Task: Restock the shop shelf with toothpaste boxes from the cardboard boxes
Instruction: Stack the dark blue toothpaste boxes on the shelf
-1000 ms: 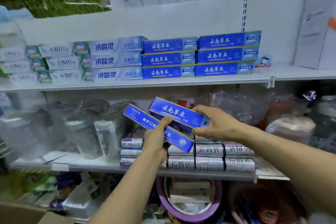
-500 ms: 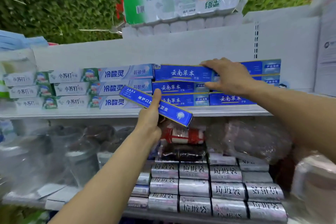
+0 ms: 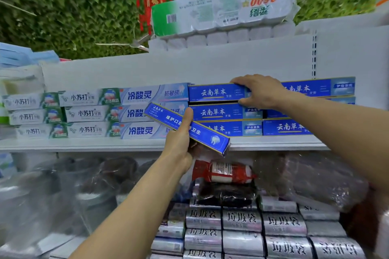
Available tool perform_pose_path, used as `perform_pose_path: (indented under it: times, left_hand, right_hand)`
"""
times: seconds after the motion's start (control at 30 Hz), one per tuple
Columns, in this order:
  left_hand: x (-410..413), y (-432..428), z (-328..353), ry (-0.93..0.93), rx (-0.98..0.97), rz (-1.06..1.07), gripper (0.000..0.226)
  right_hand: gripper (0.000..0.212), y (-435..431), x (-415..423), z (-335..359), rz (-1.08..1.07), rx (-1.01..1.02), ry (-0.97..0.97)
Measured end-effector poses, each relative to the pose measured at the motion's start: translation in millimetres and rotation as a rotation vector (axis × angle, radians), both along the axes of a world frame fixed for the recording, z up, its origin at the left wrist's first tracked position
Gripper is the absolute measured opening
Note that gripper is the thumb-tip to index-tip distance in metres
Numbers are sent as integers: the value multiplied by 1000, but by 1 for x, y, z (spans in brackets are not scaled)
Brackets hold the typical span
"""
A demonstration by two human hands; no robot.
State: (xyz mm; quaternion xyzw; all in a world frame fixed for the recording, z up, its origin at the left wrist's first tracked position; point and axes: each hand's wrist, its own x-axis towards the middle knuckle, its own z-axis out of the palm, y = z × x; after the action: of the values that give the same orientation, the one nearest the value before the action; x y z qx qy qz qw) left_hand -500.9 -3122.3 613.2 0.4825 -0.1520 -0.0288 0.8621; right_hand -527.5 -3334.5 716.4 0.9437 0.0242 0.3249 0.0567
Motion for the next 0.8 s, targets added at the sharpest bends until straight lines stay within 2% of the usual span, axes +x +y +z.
perform_pose_path:
  times: [0.53, 0.63, 0.8]
  left_hand:
    - [-1, 4, -1, -2, 4, -31, 32]
    - [-7, 1, -2, 0, 2, -30, 41]
    - [-17, -10, -4, 16, -21, -8, 38]
  right_hand:
    - [55, 2, 10, 4, -47, 26, 60]
    - [53, 2, 12, 4, -45, 67, 74]
    - [68, -2, 12, 2, -100, -43, 62]
